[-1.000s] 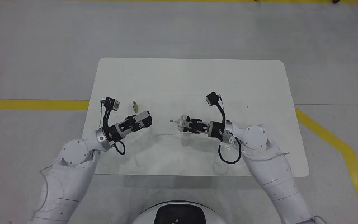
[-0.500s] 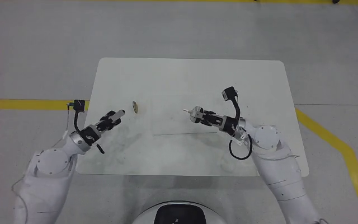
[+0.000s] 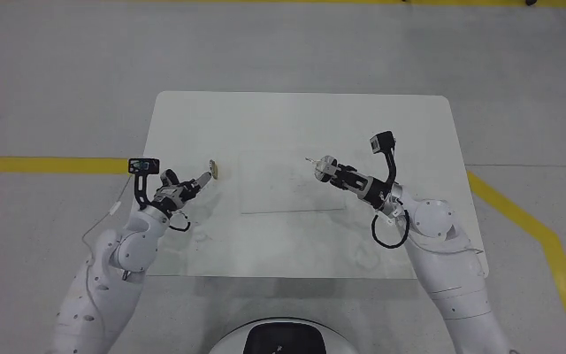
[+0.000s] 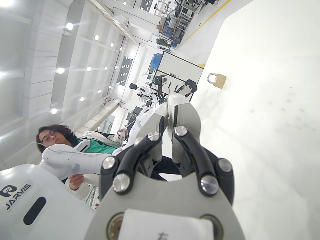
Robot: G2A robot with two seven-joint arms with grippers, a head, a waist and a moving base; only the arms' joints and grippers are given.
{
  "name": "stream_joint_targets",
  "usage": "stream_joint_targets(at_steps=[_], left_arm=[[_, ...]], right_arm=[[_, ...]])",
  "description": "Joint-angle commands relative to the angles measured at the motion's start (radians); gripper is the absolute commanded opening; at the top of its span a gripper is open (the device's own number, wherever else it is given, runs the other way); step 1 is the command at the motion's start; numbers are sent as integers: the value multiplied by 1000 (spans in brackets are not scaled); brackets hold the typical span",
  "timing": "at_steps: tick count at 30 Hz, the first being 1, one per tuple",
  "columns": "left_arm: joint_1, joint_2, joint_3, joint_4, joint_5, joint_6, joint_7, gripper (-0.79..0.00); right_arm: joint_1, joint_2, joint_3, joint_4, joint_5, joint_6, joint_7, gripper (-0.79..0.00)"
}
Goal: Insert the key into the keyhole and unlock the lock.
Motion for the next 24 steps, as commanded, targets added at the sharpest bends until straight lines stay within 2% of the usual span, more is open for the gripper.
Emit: stream_joint_targets(at_steps=[1, 6, 7, 9, 15, 17, 19, 22, 24], left_arm=[[-32, -5, 31, 18, 12, 16, -13, 0], [-107, -19, 100, 73, 44, 55, -23, -15], [-113, -21, 107, 80, 45, 58, -20, -71], [-130, -26, 123, 99, 46, 67, -12, -126], [-148, -32, 136, 133, 61, 86, -1, -209], [-151, -34, 137, 139, 65, 89, -2, -292], [-154, -35, 138, 143, 67, 91, -2, -336], [-165, -37, 144, 155, 73, 96, -9, -320], [-175, -39, 149, 164, 77, 97, -13, -345]], right_arm=[[0, 0, 0, 0, 0, 0, 0, -785], [0, 0, 0, 0, 0, 0, 0, -785], [0, 0, 0, 0, 0, 0, 0, -785], [0, 0, 0, 0, 0, 0, 0, -785], [0, 0, 0, 0, 0, 0, 0, -785], [0, 0, 0, 0, 0, 0, 0, -785], [0, 0, 0, 0, 0, 0, 0, -785], [0, 0, 0, 0, 0, 0, 0, -785], [0, 0, 0, 0, 0, 0, 0, -785]])
